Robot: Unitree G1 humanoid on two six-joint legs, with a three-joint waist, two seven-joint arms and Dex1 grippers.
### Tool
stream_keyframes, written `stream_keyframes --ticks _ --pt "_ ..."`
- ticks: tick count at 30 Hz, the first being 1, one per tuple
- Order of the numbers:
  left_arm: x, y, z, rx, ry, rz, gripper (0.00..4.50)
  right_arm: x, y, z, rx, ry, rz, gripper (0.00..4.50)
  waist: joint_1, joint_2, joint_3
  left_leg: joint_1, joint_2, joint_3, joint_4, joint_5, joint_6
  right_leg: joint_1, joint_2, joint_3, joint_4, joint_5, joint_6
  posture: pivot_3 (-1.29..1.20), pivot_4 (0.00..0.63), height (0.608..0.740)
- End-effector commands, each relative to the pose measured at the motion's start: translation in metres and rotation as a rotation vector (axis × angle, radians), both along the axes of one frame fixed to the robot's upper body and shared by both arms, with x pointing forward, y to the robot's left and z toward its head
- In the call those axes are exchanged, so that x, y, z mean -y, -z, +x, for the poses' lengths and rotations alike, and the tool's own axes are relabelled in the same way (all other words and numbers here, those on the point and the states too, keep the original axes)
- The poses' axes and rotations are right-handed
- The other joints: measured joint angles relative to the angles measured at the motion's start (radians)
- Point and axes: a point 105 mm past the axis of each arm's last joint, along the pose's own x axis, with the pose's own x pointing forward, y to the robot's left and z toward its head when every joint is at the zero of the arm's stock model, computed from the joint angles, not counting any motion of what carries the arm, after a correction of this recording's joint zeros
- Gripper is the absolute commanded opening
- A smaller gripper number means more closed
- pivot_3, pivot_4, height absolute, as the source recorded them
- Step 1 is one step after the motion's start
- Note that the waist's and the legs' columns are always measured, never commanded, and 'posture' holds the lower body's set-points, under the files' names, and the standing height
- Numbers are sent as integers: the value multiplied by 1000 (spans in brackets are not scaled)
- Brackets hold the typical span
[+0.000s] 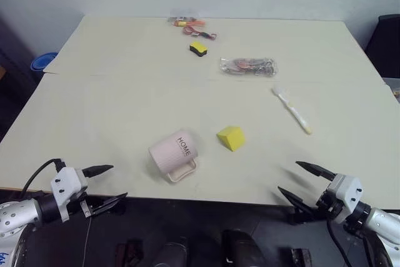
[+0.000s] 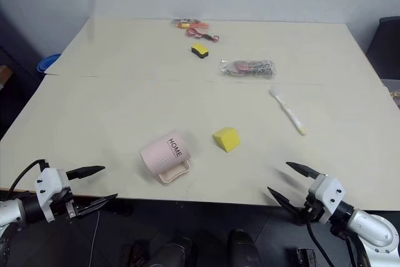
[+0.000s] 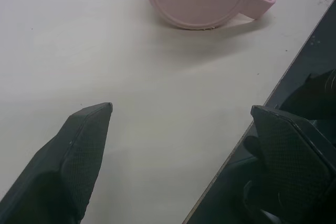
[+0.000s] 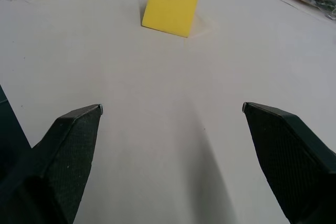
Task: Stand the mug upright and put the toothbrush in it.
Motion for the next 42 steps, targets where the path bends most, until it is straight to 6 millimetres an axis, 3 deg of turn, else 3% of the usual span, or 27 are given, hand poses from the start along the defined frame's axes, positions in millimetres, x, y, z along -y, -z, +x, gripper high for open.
stream_keyframes --ticks 1,14,19,21,23,28,32,37,40,42 --pt "3 -5 1 41 11 13 4500 3 -11 -2 42 -4 -7 4468 0 0 0 0 0 0 0 0 0 0 0 0 0 0 0 0 150 740" --pt "14 -17 11 60 45 -75 4500 -1 -6 -4 2 -30 30 4468 0 0 0 0 0 0 0 0 0 0 0 0 0 0 0 0 150 740" --pt "16 -18 9 44 64 -109 4500 -9 -15 3 58 -24 37 4468 0 0 0 0 0 0 0 0 0 0 0 0 0 0 0 0 150 740" --pt "20 -26 4 -29 94 -195 4500 -20 -25 11 94 -43 59 4468 -3 0 0 0 0 0 0 0 0 0 0 0 0 0 0 0 150 740" --pt "28 -46 5 -46 125 -294 4500 -40 -39 21 118 -79 87 4468 -6 0 0 0 1 1 0 0 0 -1 0 0 1 0 0 0 150 740" --pt "41 -68 6 -39 212 -287 4500 -79 -60 52 80 -21 177 4468 -4 2 -1 0 1 1 1 1 -2 -2 0 1 3 0 -1 0 150 740" --pt "54 -75 16 9 270 -246 4500 -115 -48 94 -77 110 251 4468 -5 0 0 -2 0 0 1 1 -2 -4 1 0 4 -1 -2 0 150 740" --pt "59 -68 19 1 288 -231 4500 -146 -17 118 -214 119 168 4468 -8 1 0 -1 -1 0 0 1 -2 -6 0 0 7 -1 -3 0 150 740" --pt "59 -68 19 4 291 -227 4500 -148 -5 130 -240 150 104 4468 -18 1 -1 -2 -1 1 0 1 -2 -6 0 0 9 -1 -3 0 150 740" --pt "59 -68 19 7 295 -221 4500 -144 -10 133 -236 153 131 3914 -26 0 -1 -1 -1 1 1 1 -2 -5 0 0 8 -1 -3 0 150 740"
